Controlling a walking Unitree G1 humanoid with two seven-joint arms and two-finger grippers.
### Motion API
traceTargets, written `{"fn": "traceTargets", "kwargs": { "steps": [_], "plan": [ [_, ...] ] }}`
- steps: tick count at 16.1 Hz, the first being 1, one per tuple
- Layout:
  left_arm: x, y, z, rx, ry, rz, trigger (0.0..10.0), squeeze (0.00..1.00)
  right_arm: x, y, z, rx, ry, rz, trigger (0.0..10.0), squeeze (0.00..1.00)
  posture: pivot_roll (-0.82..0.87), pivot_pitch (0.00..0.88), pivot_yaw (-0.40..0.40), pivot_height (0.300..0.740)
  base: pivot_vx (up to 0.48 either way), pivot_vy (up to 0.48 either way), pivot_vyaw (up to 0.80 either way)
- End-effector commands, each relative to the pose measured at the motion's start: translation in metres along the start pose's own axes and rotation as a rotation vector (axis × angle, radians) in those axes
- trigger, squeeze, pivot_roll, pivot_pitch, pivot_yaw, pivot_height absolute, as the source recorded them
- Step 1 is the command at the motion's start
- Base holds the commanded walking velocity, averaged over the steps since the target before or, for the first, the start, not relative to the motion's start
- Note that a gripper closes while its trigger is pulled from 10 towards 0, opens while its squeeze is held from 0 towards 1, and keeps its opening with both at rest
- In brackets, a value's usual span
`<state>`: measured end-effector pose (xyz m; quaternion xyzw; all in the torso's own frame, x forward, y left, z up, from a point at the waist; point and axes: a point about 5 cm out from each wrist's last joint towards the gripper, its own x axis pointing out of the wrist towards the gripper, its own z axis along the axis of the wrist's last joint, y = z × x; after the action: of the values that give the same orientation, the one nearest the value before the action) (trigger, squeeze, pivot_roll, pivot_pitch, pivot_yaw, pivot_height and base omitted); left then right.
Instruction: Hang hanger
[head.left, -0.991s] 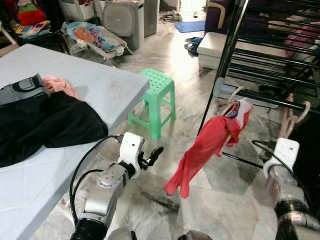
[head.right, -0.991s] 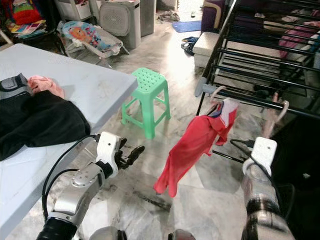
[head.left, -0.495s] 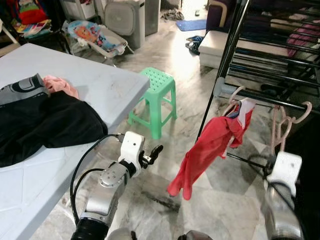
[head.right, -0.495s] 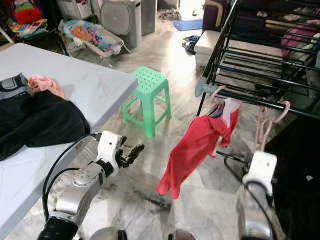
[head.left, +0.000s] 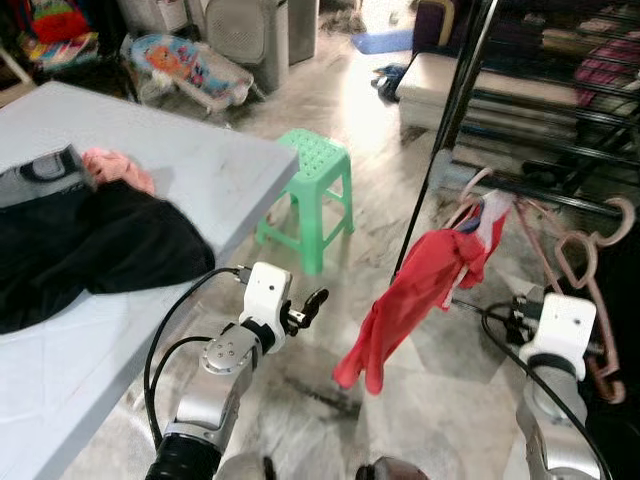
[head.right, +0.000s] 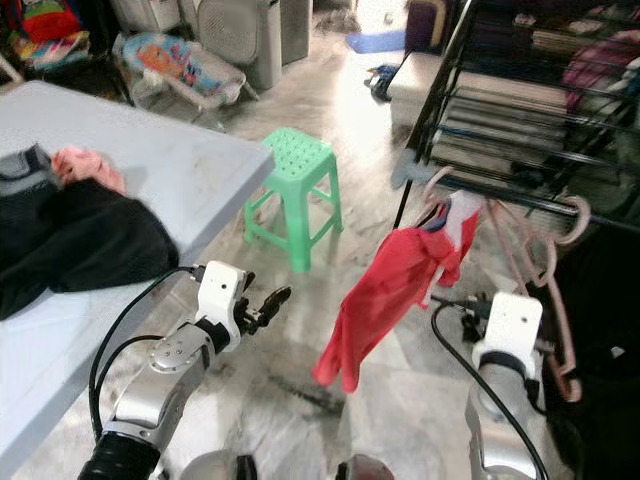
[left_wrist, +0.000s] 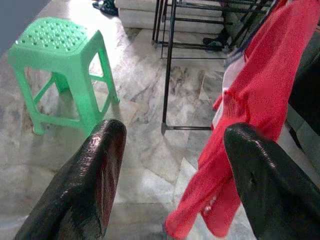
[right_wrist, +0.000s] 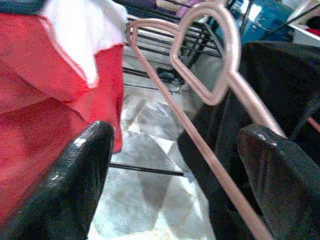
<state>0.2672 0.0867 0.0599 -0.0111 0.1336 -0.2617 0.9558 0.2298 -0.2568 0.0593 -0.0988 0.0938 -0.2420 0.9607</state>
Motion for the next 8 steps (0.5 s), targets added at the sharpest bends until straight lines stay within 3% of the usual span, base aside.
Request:
{"fn": "traceTargets", "kwargs": {
  "steps": [1, 2, 3, 4, 8],
  "plan": [
    [-0.001, 0.001, -0.002, 0.013, 0.011, 0.004, 10.0, 0.00, -0.001, 0.005, 0.006, 0.018, -0.031, 0.032, 10.0, 0.93, -0.04, 0.000, 0.015, 0.740, -0.326, 0.000, 0.00],
    [-0.001, 0.002, -0.002, 0.014, 0.012, 0.004, 10.0, 0.00, -0.002, 0.009, 0.008, 0.031, -0.038, 0.056, 10.0, 0.78, -0.04, 0.000, 0.015, 0.740, -0.326, 0.000, 0.00],
    [-0.001, 0.002, -0.002, 0.014, 0.012, 0.003, 10.0, 0.00, -0.002, 0.010, 0.009, 0.035, -0.040, 0.069, 10.0, 0.78, -0.04, 0.000, 0.015, 0.740, -0.326, 0.000, 0.00],
    [0.000, 0.002, -0.002, 0.014, 0.014, 0.004, 10.0, 0.00, -0.003, 0.015, 0.012, 0.061, -0.056, 0.111, 10.0, 0.00, -0.04, 0.000, 0.015, 0.740, -0.330, 0.000, 0.00],
    [-0.001, 0.002, -0.002, 0.016, 0.017, 0.010, 10.0, 0.00, -0.006, 0.032, 0.018, 0.139, -0.070, 0.235, 10.0, 0.00, -0.04, 0.000, 0.015, 0.740, -0.329, 0.000, 0.00]
  ]
}}
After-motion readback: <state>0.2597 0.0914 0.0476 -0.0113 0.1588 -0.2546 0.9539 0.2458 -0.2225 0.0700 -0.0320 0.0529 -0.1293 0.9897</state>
